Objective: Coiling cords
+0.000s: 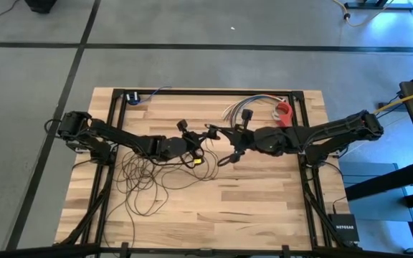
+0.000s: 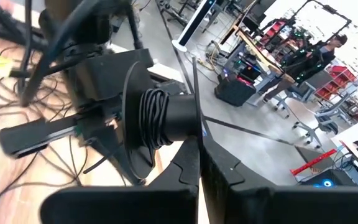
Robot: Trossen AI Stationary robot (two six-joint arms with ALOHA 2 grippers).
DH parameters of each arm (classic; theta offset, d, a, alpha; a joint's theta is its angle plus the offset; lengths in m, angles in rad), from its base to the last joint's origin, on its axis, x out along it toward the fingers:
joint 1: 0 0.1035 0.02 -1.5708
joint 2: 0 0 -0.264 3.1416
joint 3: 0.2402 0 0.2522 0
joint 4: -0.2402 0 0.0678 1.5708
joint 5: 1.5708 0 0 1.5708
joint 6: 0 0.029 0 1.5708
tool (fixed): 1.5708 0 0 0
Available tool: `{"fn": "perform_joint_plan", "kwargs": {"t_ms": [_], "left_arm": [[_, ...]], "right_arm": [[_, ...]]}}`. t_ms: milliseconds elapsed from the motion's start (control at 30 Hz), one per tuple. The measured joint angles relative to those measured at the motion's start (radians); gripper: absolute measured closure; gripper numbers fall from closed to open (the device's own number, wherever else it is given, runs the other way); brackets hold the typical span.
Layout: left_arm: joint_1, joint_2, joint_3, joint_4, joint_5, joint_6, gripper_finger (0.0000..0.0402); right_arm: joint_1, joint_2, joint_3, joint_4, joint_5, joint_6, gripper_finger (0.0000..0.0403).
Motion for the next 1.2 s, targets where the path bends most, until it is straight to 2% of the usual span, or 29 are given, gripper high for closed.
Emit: {"fn": "perform_joint_plan", "kwargs": {"t_ms": [133,367,567,867,1100,1200], "left_arm": [[0.001,0.000,0.000,-0.056,-0.016,-0.011,0.0401],[-0.003,-0.040,-0.004,-0.082,-0.031,-0.025,0.0401],[-0.034,-0.102,-0.004,-0.075,-0.034,-0.056,0.0401],[-0.088,-0.153,-0.003,-0.024,-0.026,-0.076,0.0401],[-0.127,-0.187,-0.001,0.034,-0.024,-0.104,0.0401],[-0.138,-0.187,0.000,0.073,0.009,-0.105,0.0401]], "right_arm": [[0.025,0.000,0.001,-0.038,0.022,-0.018,0.0400],[0.027,0.000,0.003,-0.141,-0.005,-0.005,0.0399],[0.028,0.001,0.005,-0.217,-0.071,0.017,0.0399],[0.027,0.015,0.003,-0.324,-0.076,0.048,0.0399],[0.018,0.070,0.002,-0.340,0.057,0.071,0.0399],[-0.001,0.100,0.002,-0.323,0.139,0.093,0.0399]]}}
